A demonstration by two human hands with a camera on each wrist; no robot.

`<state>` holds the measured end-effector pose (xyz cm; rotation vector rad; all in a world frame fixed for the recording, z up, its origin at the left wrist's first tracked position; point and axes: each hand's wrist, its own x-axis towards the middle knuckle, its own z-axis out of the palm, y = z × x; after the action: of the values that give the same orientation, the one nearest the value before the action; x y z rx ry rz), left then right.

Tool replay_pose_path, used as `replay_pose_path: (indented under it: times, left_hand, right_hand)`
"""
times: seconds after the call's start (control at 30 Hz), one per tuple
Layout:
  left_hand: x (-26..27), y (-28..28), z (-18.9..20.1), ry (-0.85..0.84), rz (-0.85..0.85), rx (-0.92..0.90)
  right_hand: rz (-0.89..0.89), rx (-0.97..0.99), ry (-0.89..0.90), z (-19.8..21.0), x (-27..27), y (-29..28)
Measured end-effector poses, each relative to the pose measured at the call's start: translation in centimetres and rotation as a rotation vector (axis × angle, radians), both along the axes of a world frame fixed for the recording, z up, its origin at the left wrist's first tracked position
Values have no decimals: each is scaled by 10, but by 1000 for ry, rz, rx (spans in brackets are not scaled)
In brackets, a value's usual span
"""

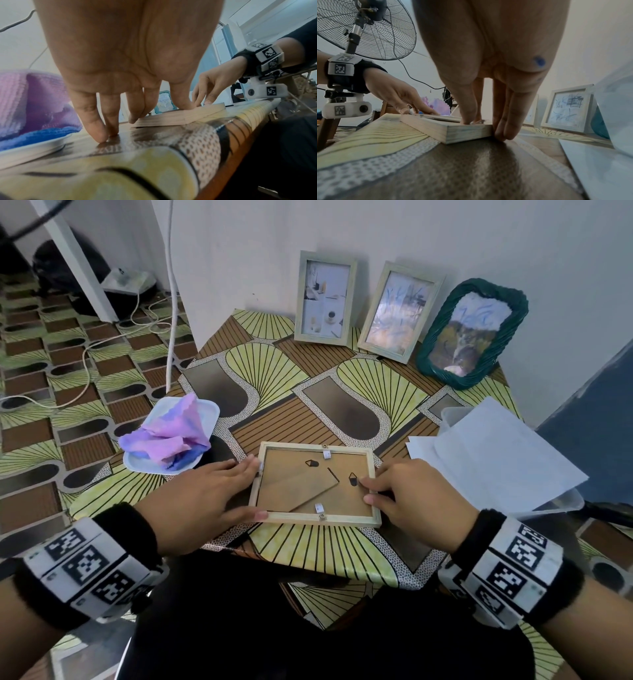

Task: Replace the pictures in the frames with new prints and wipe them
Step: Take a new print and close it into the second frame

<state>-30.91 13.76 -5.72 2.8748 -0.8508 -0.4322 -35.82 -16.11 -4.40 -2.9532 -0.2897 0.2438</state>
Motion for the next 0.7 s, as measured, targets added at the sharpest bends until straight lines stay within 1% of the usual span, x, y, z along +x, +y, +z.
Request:
replay_pose_path:
  times: [0.13, 0.43, 0.57, 0.7]
  left_hand:
    - [0, -1, 0, 25, 12, -11]
    - [3, 0, -1, 57, 31, -64]
    - [3, -4, 3, 78, -26, 12]
    - [2, -9, 6, 21, -75, 144]
  right_hand:
    - [15, -39, -3, -1, 3, 0]
    - [12, -19, -10, -3, 6, -1]
    - [12, -25, -17, -3, 4, -1]
    - [13, -20, -17, -2, 3, -1]
